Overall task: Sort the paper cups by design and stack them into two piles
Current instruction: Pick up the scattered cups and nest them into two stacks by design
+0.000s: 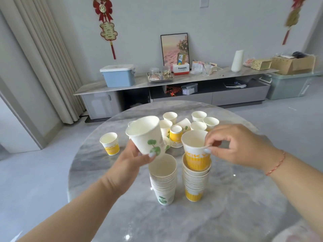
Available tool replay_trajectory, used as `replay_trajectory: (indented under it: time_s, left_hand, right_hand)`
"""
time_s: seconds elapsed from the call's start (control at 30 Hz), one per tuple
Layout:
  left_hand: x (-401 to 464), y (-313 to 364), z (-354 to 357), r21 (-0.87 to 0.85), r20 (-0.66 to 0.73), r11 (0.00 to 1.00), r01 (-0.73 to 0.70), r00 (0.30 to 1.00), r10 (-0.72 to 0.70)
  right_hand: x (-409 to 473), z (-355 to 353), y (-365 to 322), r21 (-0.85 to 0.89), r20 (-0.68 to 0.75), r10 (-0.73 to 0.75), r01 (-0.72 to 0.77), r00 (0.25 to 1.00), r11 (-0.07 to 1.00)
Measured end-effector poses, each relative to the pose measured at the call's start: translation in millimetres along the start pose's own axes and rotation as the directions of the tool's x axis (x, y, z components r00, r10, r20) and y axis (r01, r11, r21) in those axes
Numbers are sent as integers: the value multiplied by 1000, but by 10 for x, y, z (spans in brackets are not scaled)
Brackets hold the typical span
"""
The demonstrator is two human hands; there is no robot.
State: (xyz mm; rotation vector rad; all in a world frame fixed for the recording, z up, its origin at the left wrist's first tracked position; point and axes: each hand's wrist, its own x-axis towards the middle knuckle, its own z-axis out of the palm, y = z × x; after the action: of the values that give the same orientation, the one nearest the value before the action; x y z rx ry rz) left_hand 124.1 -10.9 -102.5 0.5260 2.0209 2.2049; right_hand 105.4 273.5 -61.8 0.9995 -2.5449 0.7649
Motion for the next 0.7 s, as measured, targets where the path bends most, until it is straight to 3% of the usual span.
replay_trajectory:
  time_s: [0.1, 0.17, 0.27, 0.43, 0.57, 0.7]
  left_hand:
    - [-63, -229, -52, 227, 12, 966, 124, 991, -130]
    - [-98, -332, -113, 329, -5, 930, 162, 985, -170]
    - [-106, -397, -220, 292, -42, 938, 187, 982, -183]
    - [24, -479, -346, 210, -236, 937, 279, 945, -228]
    - [301, -643, -380, 252, -432, 889, 381, 867, -249]
    - [672, -852, -417, 429, -493, 760, 488, 831, -255]
  right_hand:
    - [-29, 55, -7, -58, 184, 42, -31, 982, 998]
    - [-37, 46, 26, -41, 235, 73, -65, 969, 997]
    - [-22, 67, 126, 77, 160, 110, -124, 981, 989]
    - [59, 291, 477, 85, 50, 354, -357, 934, 930]
    - [203, 553, 760, 31, 78, 430, -433, 899, 901]
    - [524, 806, 963, -69, 92, 422, -417, 902, 906]
